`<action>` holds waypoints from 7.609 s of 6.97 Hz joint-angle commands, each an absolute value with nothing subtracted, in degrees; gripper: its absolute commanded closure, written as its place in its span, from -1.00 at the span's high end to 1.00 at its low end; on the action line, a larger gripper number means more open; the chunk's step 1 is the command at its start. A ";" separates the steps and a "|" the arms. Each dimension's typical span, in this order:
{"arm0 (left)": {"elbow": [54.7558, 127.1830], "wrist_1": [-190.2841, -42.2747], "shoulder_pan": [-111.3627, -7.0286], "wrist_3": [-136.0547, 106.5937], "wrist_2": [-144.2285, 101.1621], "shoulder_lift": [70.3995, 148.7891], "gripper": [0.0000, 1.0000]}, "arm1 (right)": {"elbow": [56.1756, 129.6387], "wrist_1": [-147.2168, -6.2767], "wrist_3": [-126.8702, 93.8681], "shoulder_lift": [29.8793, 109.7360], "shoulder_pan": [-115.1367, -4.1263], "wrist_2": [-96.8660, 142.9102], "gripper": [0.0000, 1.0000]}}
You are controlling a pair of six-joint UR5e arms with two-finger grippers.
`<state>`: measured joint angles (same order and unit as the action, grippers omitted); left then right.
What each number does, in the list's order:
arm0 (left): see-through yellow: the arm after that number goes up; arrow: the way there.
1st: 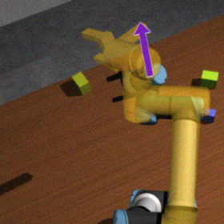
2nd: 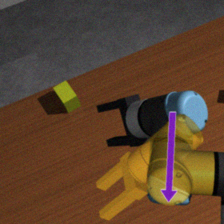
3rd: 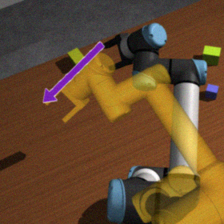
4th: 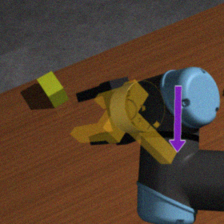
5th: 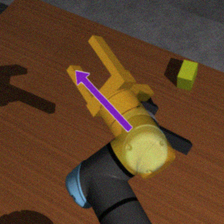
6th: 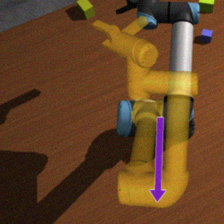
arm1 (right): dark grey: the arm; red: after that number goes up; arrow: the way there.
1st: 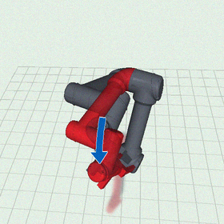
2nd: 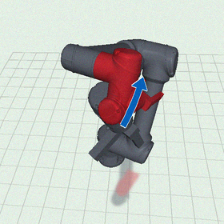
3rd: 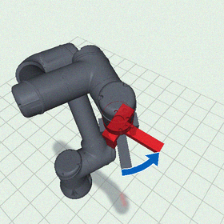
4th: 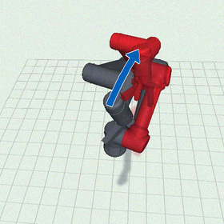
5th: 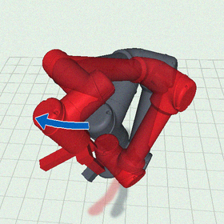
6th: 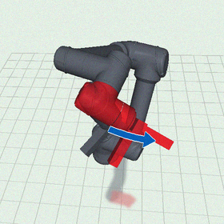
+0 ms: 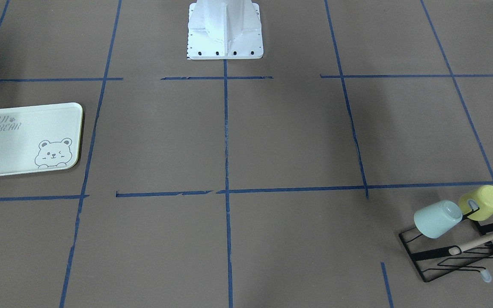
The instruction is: Left arm grabs green cup and hands to right arm on tray
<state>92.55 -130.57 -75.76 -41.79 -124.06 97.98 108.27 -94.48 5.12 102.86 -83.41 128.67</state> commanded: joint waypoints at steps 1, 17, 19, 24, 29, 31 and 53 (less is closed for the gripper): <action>92.03 -131.22 -67.89 -53.48 -112.20 102.55 1.00 | 108.19 -94.48 5.19 102.83 -83.41 128.67 1.00; 81.13 -139.75 -56.78 -63.19 -93.69 106.44 1.00 | 108.11 -94.48 5.10 102.66 -83.41 128.67 1.00; 80.60 -139.66 -56.69 -63.02 -93.69 106.78 1.00 | 108.19 -94.48 5.10 102.66 -83.41 128.67 1.00; 78.50 -139.66 -56.51 -62.58 -93.69 108.71 1.00 | 108.19 -94.48 5.10 102.66 -83.41 128.67 1.00; 77.78 -139.83 -56.51 -62.58 -93.78 110.12 1.00 | 108.11 -94.48 5.19 102.66 -83.41 128.67 1.00; 77.96 -139.83 -56.51 -62.58 -93.96 110.13 1.00 | 108.11 -94.48 5.19 102.66 -83.41 128.67 1.00; 78.13 -139.04 -56.78 -54.41 -93.95 109.25 -0.05 | 108.11 -94.48 5.10 102.66 -83.41 128.67 1.00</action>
